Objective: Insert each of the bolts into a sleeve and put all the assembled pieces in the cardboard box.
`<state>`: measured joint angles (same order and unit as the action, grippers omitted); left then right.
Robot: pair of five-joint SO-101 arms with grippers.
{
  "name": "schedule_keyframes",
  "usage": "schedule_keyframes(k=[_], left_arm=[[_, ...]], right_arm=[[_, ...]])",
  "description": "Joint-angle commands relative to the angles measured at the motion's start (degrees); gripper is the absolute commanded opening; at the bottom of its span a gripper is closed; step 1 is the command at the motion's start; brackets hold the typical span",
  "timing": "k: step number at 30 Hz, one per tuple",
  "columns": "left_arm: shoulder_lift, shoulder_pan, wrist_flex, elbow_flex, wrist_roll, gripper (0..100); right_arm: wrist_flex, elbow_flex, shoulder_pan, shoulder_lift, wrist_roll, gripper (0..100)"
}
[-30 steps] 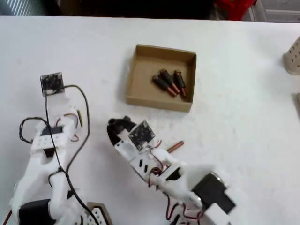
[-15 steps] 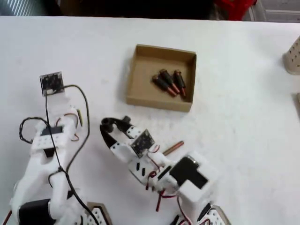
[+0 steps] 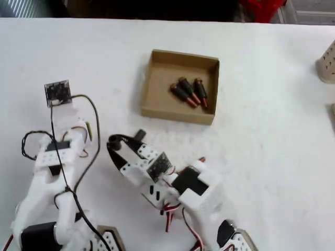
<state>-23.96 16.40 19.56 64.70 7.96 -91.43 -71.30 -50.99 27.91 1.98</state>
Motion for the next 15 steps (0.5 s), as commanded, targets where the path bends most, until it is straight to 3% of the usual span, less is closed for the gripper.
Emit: schedule_keyframes(k=[1,7,15], left_arm=[[-2.4,0.6,-3.7,-0.5,0.4,2],[-2.4,2.9,-13.8,2.9,0.4,2],[-2.6,2.7,-23.0,5.0,0.5,2]], right_arm=[[4.7,2.2,-0.5,-4.6,-1.2,1.5],[16.9,2.2,-0.6,-11.9,-8.4,1.5],[18.2,4.7,-0.2,-9.7,-8.9,1.5]])
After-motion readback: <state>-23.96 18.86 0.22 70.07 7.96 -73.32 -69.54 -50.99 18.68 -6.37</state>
